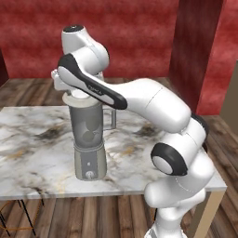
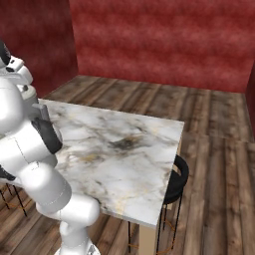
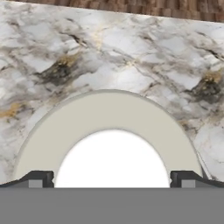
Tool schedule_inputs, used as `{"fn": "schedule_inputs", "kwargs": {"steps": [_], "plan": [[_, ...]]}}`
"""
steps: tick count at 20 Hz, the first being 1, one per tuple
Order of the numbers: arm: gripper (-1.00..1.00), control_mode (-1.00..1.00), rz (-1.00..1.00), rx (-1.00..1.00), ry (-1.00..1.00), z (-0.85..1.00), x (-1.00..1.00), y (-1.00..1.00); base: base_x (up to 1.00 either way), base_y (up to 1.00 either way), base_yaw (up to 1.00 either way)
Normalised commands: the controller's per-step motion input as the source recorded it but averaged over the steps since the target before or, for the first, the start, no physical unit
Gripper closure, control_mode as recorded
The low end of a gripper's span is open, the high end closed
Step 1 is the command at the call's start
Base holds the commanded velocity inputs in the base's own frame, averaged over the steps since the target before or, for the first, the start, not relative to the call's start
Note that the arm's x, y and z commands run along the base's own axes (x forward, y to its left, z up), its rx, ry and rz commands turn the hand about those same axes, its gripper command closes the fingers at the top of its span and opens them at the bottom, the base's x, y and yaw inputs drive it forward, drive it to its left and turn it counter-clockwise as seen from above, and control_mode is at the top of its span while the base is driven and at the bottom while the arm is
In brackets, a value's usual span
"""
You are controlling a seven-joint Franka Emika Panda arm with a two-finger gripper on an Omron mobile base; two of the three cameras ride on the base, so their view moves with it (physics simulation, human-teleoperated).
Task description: Grab the lime and lemon from the fridge, place them in the blender, close the lid, and turn on the blender to create a marinade.
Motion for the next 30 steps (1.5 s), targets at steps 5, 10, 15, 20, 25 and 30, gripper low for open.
{"fn": "schedule_inputs", "kwargs": {"steps": [5, 10, 15, 20, 25, 30], "plan": [[1.0, -1.0, 0.0, 0.0, -0.03, -0.25, 0.0, 0.0, 0.0, 0.0, 0.0], [1.0, -1.0, 0.0, 0.0, 0.0, -0.13, 0.08, 0.0, 0.0, 0.0, 0.0], [1.0, -1.0, 0.0, 0.0, -0.04, -0.13, -0.07, 0.0, 0.0, 0.0, 0.0], [1.0, -1.0, 0.0, 0.0, -0.05, -0.04, -0.04, -0.06, 0.0, 0.0, 0.0], [1.0, -1.0, 0.0, 0.0, -0.01, 0.02, 0.0, 0.0, 0.0, 0.0, 0.0], [1.0, -1.0, 0.0, 0.0, 0.0, 0.0, 0.0, -0.02, 0.0, 0.0, 0.0]]}}
